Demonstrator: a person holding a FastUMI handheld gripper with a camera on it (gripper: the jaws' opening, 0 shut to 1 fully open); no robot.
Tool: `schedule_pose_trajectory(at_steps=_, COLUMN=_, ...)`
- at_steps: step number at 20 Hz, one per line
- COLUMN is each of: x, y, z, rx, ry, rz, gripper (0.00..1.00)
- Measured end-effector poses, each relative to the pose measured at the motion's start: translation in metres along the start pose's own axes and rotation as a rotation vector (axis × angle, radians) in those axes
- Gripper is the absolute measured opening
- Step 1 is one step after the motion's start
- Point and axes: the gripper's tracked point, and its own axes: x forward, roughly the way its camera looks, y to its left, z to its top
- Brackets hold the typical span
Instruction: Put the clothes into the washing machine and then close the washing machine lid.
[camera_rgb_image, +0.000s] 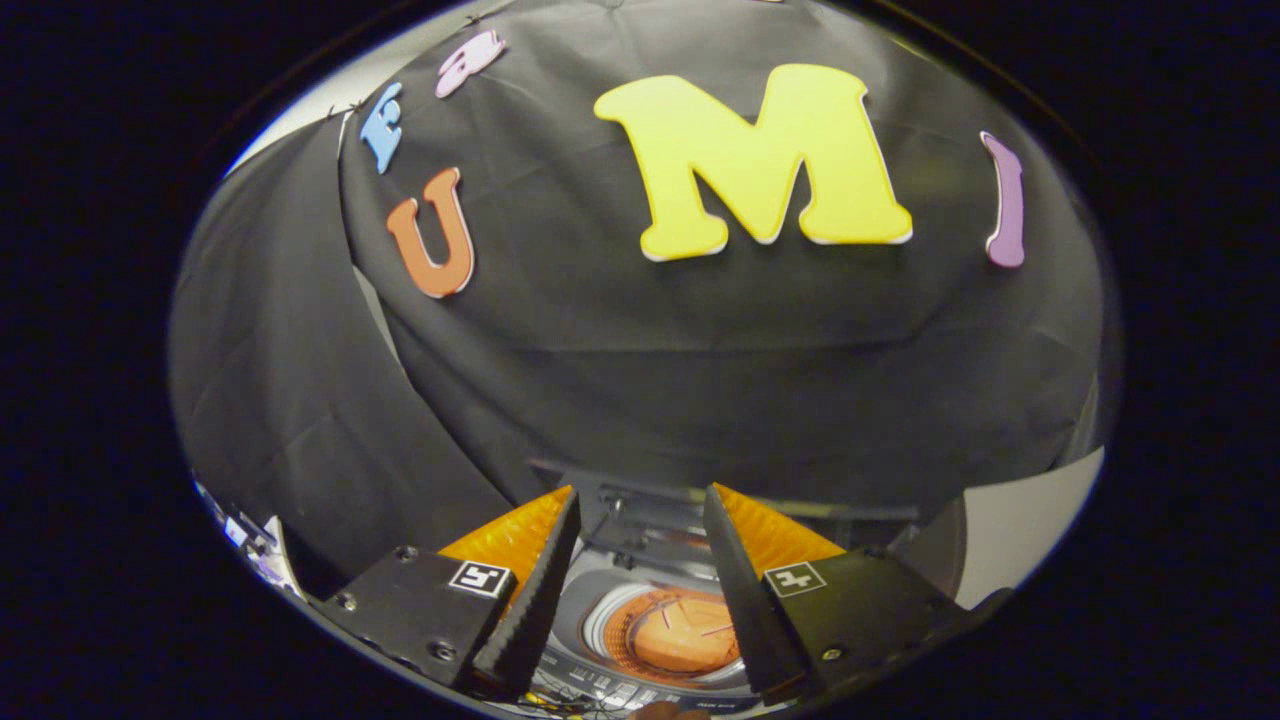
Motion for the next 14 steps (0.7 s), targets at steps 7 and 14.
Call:
schedule_pose_trajectory(at_steps=7, x=0.048, y=-0.030, z=0.033, rx=-0.032, ry=0.055, rz=-0.113, gripper=0.78)
schedule_pose_trajectory(at_steps=14, x=0.108, y=-0.060, z=0.005, rx=0.069, ry=0.192, rz=-0.209, gripper=0.78)
